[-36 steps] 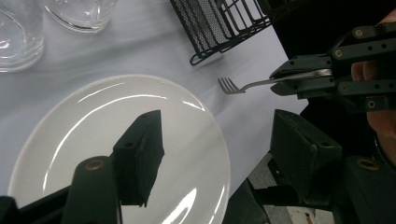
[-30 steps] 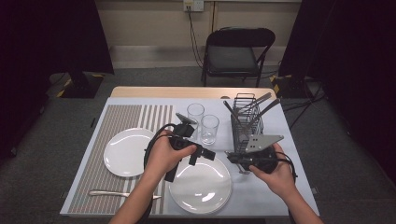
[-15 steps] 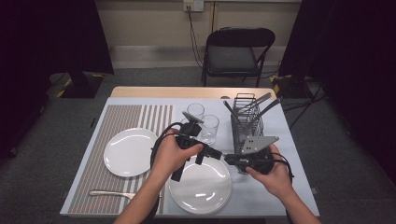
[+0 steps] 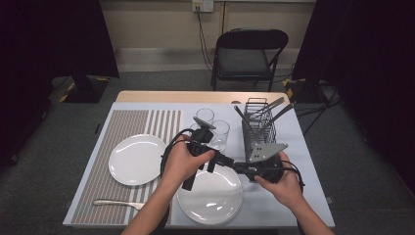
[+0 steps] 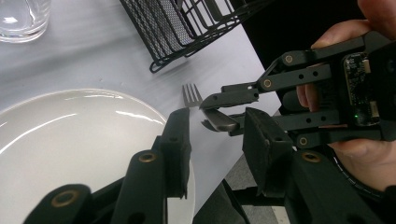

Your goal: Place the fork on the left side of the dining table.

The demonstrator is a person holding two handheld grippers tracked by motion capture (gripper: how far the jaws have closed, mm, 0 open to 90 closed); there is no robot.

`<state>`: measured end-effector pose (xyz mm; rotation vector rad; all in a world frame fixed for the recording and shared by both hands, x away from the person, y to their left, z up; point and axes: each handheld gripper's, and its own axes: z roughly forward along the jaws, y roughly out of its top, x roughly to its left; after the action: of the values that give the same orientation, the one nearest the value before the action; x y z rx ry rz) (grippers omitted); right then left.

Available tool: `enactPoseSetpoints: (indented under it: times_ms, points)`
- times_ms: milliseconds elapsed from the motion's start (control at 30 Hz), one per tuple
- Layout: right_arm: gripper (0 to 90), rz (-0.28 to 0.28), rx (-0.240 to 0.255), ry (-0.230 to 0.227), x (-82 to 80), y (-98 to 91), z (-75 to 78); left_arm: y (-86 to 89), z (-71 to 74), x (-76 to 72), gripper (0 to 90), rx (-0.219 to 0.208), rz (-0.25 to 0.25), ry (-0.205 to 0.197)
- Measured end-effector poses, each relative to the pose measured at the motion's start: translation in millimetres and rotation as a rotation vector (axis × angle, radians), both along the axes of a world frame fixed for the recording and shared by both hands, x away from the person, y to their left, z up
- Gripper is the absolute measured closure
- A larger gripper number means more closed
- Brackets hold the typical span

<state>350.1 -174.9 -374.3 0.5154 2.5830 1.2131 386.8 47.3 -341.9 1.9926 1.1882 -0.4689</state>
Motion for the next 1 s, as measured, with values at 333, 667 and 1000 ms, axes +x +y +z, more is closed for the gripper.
enactPoseSetpoints:
  times_ms: [333, 667, 1000]
  points:
    - [81.8, -0.002, 0.009, 0.006, -0.8, 1.2, -2.0, -6.2, -0.7, 0.0, 76.6, -0.002, -0.009, 0.016]
    - [79.5, -0.005, 0.021, 0.012, -0.1, 1.1, -3.1, -7.1, 0.3, -0.1, 76.8, 0.007, -0.018, 0.015]
    - [74.9, 0.009, 0.025, 0.043, 2.6, -4.7, -6.9, -6.4, 0.8, 0.6, 77.6, 0.021, -0.024, -0.006]
